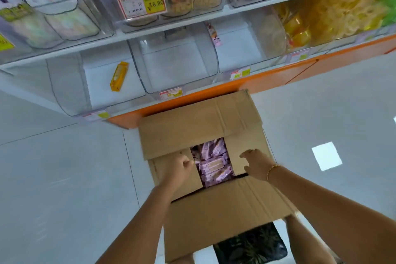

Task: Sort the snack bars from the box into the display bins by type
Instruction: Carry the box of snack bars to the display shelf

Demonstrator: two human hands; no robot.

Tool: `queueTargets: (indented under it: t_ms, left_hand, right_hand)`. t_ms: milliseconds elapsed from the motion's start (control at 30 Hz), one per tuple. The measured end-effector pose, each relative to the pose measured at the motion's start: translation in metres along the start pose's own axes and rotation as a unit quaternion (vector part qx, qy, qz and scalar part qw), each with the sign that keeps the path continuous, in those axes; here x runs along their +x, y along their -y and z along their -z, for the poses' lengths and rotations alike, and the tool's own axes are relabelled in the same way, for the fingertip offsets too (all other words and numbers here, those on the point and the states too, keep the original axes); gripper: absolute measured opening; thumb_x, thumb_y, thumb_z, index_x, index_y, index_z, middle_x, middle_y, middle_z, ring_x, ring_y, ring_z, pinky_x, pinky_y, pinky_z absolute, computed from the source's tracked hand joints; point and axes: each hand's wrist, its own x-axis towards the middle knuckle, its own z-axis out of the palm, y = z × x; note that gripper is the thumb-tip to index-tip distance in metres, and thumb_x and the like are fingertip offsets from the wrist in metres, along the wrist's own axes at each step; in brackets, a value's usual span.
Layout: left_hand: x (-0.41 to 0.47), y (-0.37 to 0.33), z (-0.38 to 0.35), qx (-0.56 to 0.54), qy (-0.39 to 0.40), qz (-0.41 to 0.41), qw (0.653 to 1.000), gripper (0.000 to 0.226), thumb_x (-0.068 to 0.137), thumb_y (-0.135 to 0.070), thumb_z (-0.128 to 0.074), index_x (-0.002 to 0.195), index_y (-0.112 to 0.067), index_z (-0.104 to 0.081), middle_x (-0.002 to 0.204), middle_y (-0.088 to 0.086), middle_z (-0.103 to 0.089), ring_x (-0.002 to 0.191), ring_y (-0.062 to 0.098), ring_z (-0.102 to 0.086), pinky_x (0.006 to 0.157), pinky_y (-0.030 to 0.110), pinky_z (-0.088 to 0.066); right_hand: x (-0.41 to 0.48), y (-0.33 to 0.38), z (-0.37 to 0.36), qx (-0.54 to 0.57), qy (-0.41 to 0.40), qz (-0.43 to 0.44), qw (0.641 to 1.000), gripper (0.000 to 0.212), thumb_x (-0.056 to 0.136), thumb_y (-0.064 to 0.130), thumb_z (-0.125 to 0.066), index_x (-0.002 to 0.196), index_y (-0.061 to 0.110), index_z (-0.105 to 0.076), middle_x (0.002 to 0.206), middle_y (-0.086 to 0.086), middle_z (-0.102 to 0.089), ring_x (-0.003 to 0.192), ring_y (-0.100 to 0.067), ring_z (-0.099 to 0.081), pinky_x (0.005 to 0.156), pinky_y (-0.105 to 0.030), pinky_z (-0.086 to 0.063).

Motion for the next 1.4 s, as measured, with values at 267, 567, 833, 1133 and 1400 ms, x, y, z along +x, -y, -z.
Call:
queueTargets:
  t_ms: [267,567,833,1133,1400]
  left_hand:
    - [0.091,0.009,-0.116,0.154,0.045,-0.007,0.987,0.024,0.093,-0.007,-0.044,0.105,-0.009,-0.065,0.109,0.009,-0.065,0.101,0.024,-0.059,0.083,0.029,-0.048]
    - [0.099,0.048,-0.156,0.489,0.131,-0.026,0.862,0.061,0.100,-0.040,-0.031,0.152,-0.013,-0.011,0.160,0.008,-0.005,0.147,0.027,0.009,0.113,0.040,0.016]
    - [0.027,0.025,-0.109,0.418,-0.016,0.054,0.907,0.037,0.094,-0.025,-0.050,0.129,-0.015,-0.056,0.156,0.011,-0.021,0.147,0.029,-0.006,0.118,0.033,-0.006]
    - [-0.030,0.133,-0.019,0.290,-0.033,0.353,0.889,0.080,0.088,-0.056,-0.050,0.149,-0.019,-0.014,0.154,0.016,-0.011,0.138,0.043,-0.017,0.113,0.051,-0.022]
    - [0.041,0.140,-0.070,-0.030,-0.068,0.341,0.937,0.083,0.089,-0.033,-0.064,0.150,-0.008,-0.014,0.150,0.021,-0.029,0.132,0.039,-0.036,0.104,0.038,-0.033]
  right_hand:
    - [0.113,-0.012,-0.060,-0.220,0.096,0.200,0.950,0.060,0.096,0.012,-0.041,0.152,0.017,-0.019,0.159,-0.004,-0.012,0.130,-0.031,-0.035,0.098,-0.038,-0.041]
    - [0.142,-0.040,-0.091,-0.298,0.122,0.182,0.929,0.053,0.101,0.034,-0.034,0.150,0.019,-0.023,0.157,-0.001,-0.016,0.143,-0.023,-0.017,0.108,-0.039,-0.028]
    - [0.065,-0.074,-0.051,-0.297,-0.103,0.153,0.937,0.037,0.089,0.037,-0.042,0.108,0.025,-0.071,0.114,0.005,-0.065,0.116,-0.022,-0.046,0.083,-0.027,-0.040]
    - [0.032,-0.140,-0.003,-0.116,-0.162,-0.074,0.977,0.024,0.087,0.022,-0.062,0.109,0.012,-0.063,0.105,-0.011,-0.064,0.101,-0.035,-0.050,0.086,-0.040,-0.048]
    - [0.052,-0.177,-0.027,-0.215,-0.132,-0.186,0.950,0.090,0.082,0.066,-0.052,0.153,0.030,-0.009,0.160,0.008,0.003,0.141,-0.040,0.020,0.103,-0.055,0.028]
